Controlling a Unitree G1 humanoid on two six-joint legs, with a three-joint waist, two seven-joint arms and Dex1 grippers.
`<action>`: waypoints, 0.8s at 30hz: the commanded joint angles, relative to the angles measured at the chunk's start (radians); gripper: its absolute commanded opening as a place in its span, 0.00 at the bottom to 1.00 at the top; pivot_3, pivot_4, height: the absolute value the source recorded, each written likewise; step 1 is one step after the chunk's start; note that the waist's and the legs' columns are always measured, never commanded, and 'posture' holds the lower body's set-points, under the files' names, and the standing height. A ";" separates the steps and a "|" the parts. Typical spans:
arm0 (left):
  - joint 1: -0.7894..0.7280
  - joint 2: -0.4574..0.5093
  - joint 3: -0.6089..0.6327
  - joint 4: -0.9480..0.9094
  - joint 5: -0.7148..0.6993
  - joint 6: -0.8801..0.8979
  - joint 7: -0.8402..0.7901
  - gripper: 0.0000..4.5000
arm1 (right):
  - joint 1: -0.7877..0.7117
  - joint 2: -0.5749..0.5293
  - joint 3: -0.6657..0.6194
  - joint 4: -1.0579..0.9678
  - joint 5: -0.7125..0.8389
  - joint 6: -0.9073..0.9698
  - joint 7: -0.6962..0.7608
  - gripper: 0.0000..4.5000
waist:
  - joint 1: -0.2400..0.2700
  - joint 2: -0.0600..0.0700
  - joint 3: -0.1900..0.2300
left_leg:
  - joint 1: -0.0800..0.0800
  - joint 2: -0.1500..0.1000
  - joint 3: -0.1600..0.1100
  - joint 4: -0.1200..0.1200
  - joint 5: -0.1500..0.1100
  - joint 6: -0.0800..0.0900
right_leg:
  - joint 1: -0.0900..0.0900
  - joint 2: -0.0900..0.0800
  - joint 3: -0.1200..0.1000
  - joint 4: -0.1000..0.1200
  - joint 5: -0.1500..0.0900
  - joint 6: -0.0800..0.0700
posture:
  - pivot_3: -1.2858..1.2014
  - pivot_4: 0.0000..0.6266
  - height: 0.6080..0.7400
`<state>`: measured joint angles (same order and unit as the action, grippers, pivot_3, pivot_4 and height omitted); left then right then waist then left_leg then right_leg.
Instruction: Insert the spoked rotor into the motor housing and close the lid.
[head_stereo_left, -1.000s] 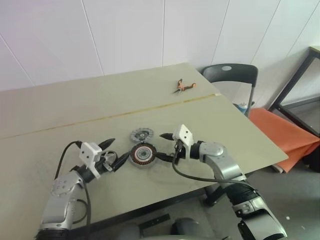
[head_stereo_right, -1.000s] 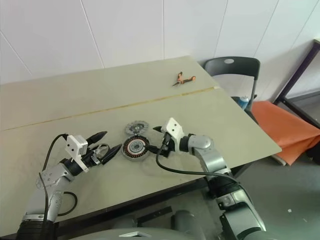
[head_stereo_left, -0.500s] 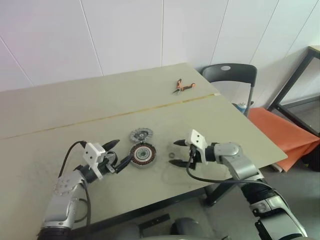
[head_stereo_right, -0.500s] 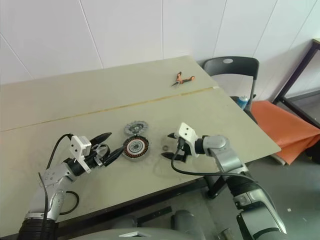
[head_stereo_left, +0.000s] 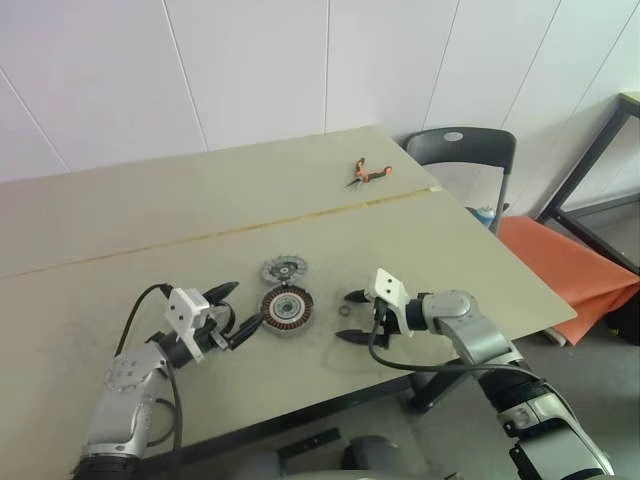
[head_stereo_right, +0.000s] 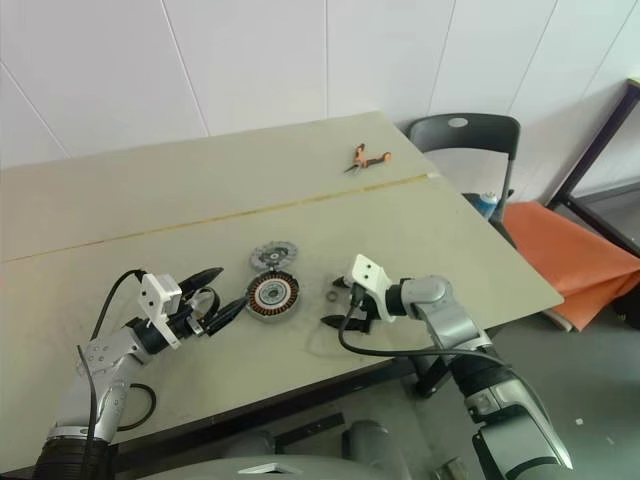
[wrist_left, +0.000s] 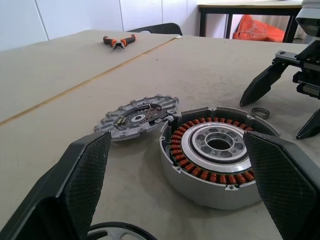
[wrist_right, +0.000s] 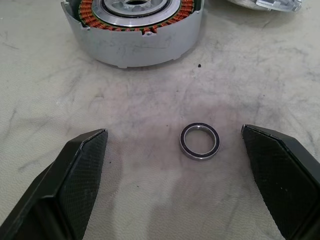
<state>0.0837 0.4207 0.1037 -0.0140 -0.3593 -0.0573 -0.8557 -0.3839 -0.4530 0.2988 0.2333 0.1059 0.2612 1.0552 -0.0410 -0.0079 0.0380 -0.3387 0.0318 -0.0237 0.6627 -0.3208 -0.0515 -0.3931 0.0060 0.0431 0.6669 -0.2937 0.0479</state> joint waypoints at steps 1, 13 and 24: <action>-0.003 0.007 0.009 -0.022 -0.006 -0.016 0.003 1.00 | -0.009 -0.005 -0.006 0.019 -0.010 0.001 -0.007 1.00 | 0.000 0.000 0.000 | 0.000 0.000 0.000 0.000 0.000 0.000 | 0.000 0.000 0.000 0.000 0.000 0.000 | 0.52 0.00 1.00; 0.000 0.015 0.010 -0.052 -0.010 0.001 0.019 1.00 | -0.018 0.004 -0.004 0.037 -0.011 -0.004 0.005 0.27 | 0.000 0.000 0.000 | 0.002 0.000 0.000 0.002 0.000 0.000 | 0.004 0.000 0.000 0.000 0.000 0.000 | 0.52 0.00 1.00; -0.009 0.018 0.018 -0.053 -0.015 0.007 0.033 1.00 | -0.088 0.100 -0.094 -0.006 0.091 0.073 -0.072 0.15 | -0.003 0.000 0.000 | 0.002 0.000 0.000 0.003 0.000 0.000 | 0.003 0.001 0.001 0.000 0.002 -0.001 | 0.52 0.00 1.00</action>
<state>0.0863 0.4285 0.1041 -0.0235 -0.3604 -0.0483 -0.8264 -0.4190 -0.3709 0.2510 0.2821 0.1413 0.3044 0.9972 -0.0439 -0.0076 0.0381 -0.3376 0.0319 -0.0242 0.6659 -0.3206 -0.0514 -0.3919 0.0074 0.0441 0.6672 -0.2912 0.0474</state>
